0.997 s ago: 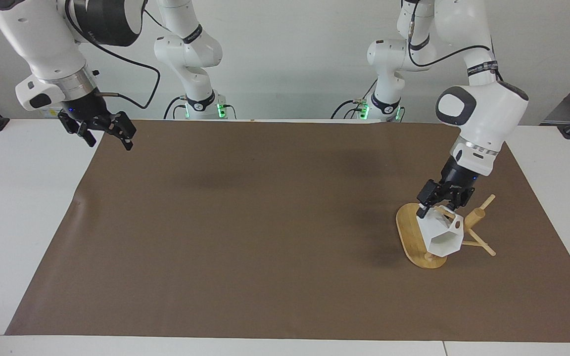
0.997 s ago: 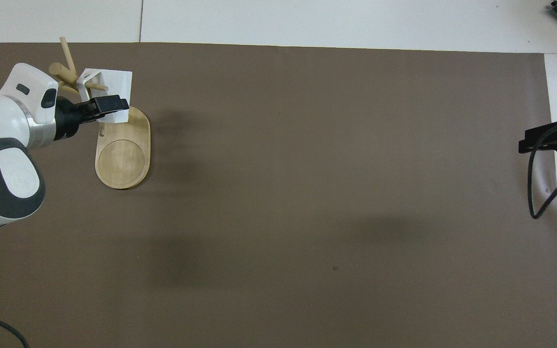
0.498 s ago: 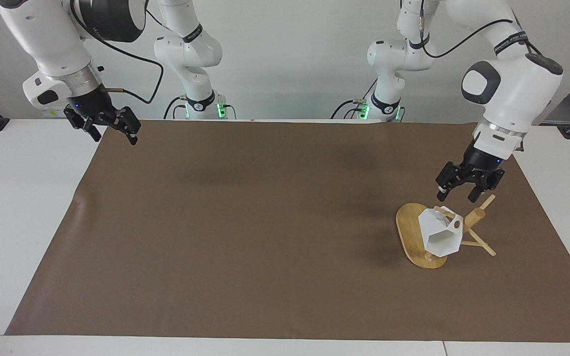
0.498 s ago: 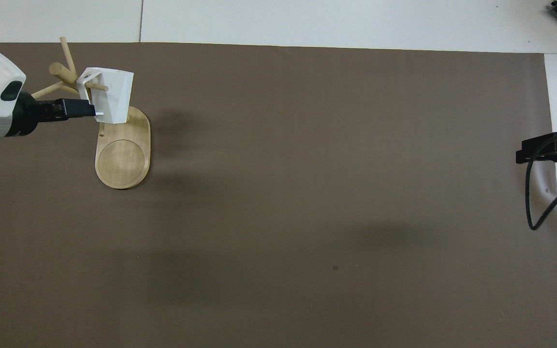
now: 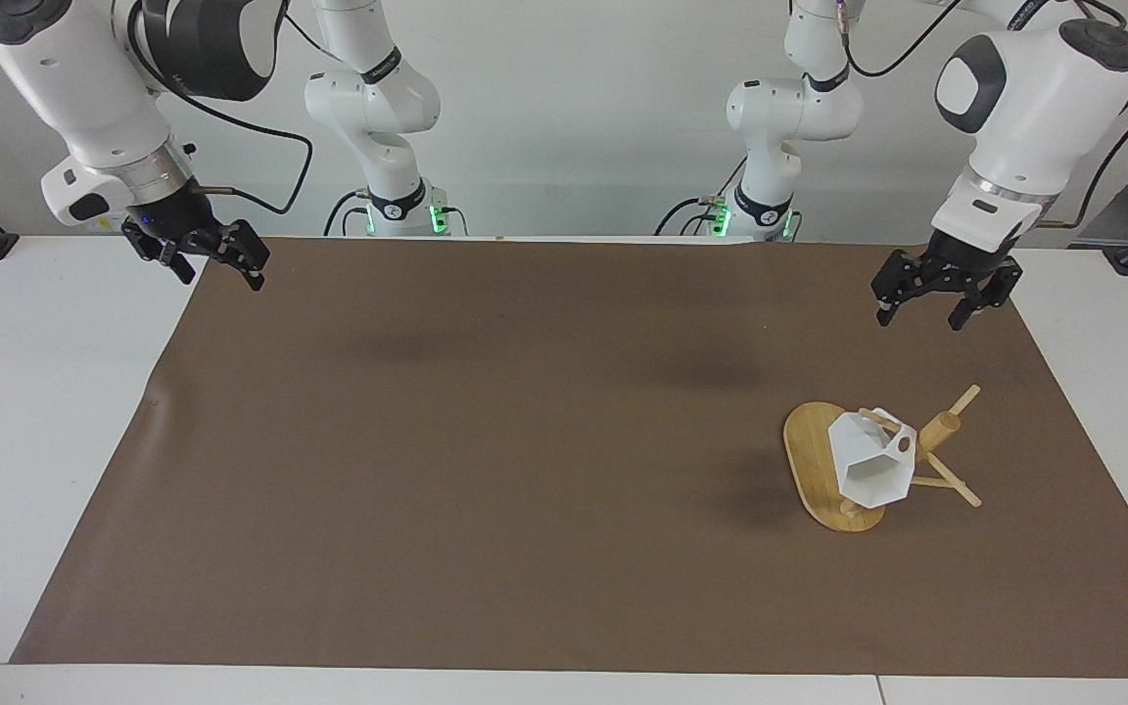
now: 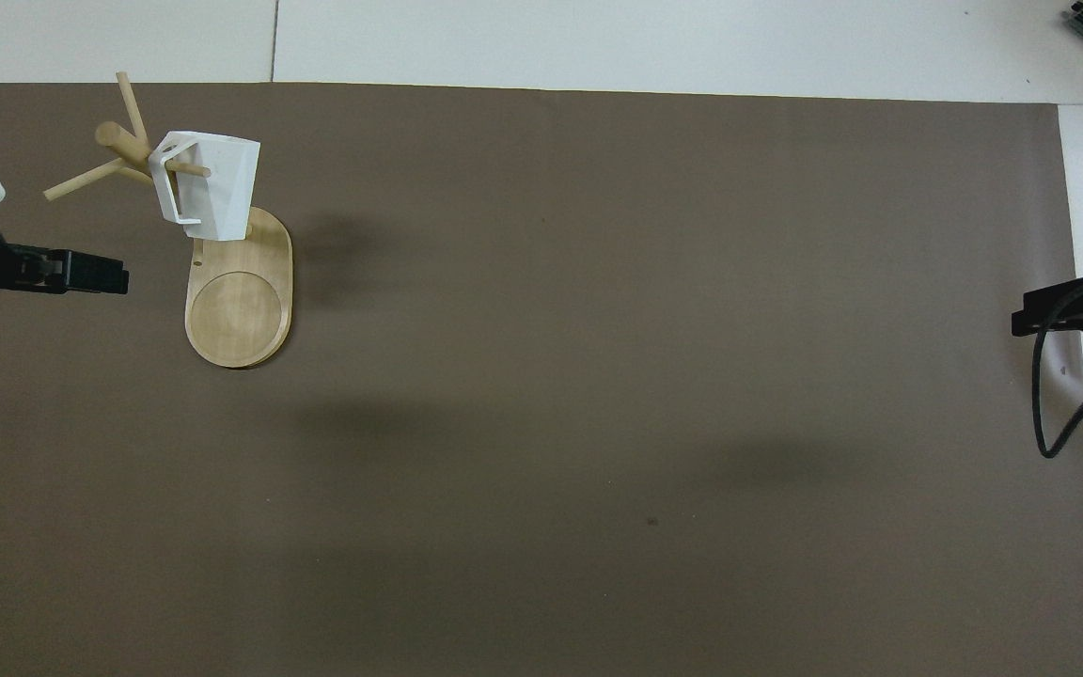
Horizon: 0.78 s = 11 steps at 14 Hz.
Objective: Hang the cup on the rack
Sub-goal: 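Open the left gripper and pull it back from the cup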
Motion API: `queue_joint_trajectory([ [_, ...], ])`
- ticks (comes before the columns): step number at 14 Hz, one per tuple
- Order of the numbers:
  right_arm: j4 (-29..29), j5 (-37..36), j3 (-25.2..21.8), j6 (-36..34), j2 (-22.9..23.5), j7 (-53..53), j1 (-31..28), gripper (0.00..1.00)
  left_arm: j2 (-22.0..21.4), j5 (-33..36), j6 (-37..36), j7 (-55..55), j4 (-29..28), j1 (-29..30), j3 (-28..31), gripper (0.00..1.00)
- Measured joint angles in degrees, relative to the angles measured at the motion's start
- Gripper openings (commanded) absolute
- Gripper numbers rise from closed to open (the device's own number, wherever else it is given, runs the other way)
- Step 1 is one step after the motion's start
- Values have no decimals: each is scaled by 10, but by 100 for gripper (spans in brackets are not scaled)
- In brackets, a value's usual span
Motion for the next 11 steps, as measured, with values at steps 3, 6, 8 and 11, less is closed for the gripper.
queue_joint_trajectory([
  [3,-2,0,0,1,-1,-1,0,100,1,0,-49,7,42,0,-1,100],
  [6,-2,0,-12,1,-1,-2,13,100,9,0,-95,9,80,0,-2,100],
  [8,-2,0,-22,1,-1,-7,23,100,17,0,-108,9,97,-2,-3,100],
  [11,-2,0,-23,1,-1,-11,24,100,21,0,-109,10,102,-4,-2,100],
])
